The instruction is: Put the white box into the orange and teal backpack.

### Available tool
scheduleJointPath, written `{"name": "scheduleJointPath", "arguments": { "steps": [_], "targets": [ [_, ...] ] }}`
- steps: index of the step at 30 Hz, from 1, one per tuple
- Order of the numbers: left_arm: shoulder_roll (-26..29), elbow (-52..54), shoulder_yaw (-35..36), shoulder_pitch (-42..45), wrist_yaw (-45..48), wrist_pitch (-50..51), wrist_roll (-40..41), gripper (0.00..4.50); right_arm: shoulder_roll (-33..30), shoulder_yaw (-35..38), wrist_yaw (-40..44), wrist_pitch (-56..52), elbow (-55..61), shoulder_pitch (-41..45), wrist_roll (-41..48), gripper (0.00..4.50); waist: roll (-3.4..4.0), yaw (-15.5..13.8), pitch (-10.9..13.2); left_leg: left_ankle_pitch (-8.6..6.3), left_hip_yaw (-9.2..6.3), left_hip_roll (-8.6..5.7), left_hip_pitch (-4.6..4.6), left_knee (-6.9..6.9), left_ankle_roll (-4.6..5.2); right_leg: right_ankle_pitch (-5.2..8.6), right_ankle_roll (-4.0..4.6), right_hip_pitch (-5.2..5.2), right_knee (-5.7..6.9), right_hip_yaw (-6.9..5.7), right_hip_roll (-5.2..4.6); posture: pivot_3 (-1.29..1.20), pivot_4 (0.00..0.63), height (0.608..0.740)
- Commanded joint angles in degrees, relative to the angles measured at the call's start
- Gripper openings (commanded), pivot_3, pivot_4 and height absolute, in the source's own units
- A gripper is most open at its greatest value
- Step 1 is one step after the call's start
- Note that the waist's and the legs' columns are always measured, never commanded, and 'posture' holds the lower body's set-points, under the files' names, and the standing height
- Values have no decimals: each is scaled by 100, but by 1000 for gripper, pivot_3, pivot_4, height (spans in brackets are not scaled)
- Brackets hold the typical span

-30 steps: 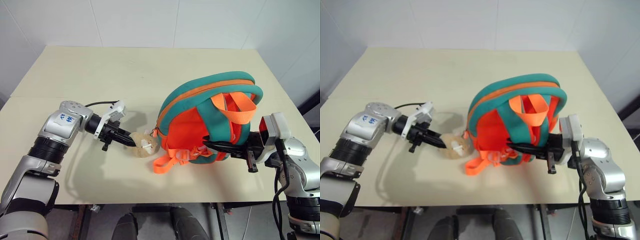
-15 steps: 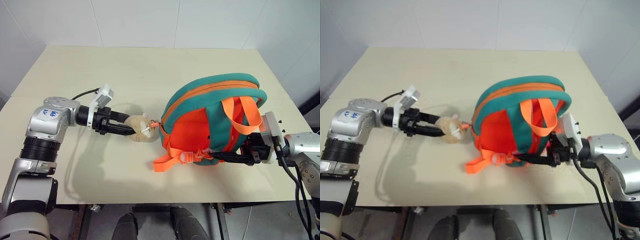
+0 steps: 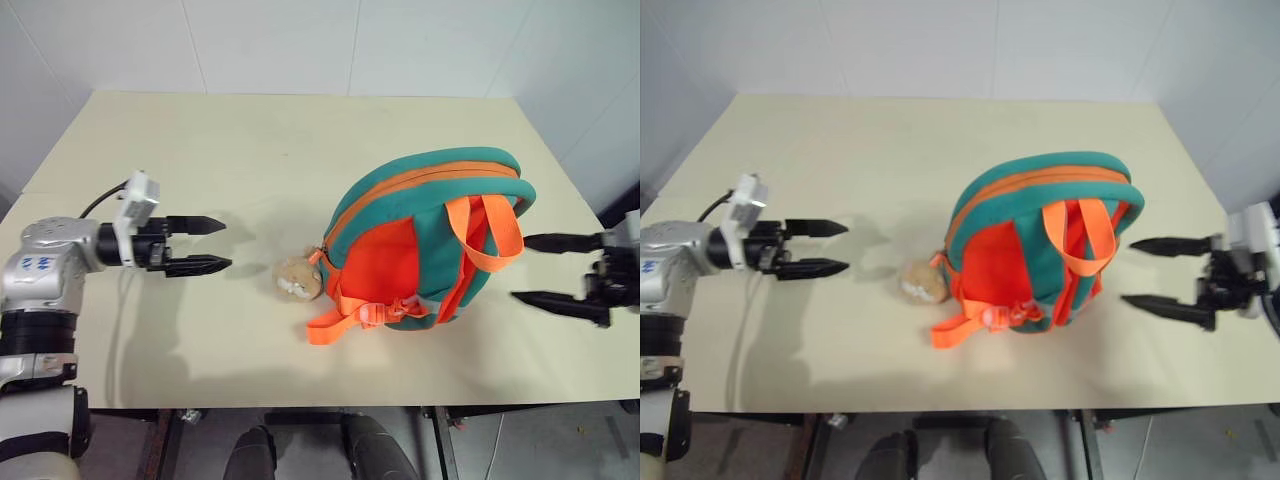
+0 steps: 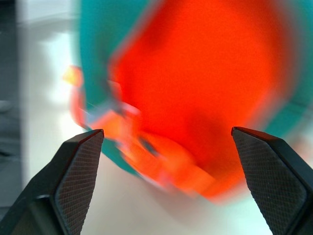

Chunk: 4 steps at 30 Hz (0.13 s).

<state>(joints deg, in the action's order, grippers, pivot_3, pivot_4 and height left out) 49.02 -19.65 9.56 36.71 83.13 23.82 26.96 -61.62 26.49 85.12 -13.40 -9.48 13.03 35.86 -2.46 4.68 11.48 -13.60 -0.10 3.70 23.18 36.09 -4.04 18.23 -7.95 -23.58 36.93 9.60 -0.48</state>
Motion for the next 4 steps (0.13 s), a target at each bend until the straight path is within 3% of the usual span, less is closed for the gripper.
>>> {"name": "scheduleJointPath", "arguments": {
  "steps": [1, 4],
  "targets": [
    [202, 55, 411, -184, 128, -425, 150, 4500, -59, 567, 25, 203, -286, -98, 59, 4425, 1, 11, 0, 0, 0, 0, -2, 0, 0, 0, 0, 1, 0, 0, 0, 0, 150, 740],
    [175, 273, 765, -366, 133, -533, 427, 4500, -18, 814, -149, 163, -357, -232, 68, 4425, 1, 14, 0, 0, 5, 0, -5, 0, 0, 0, 0, 2, 1, 3, -1, 0, 150, 740]
  ]
}}
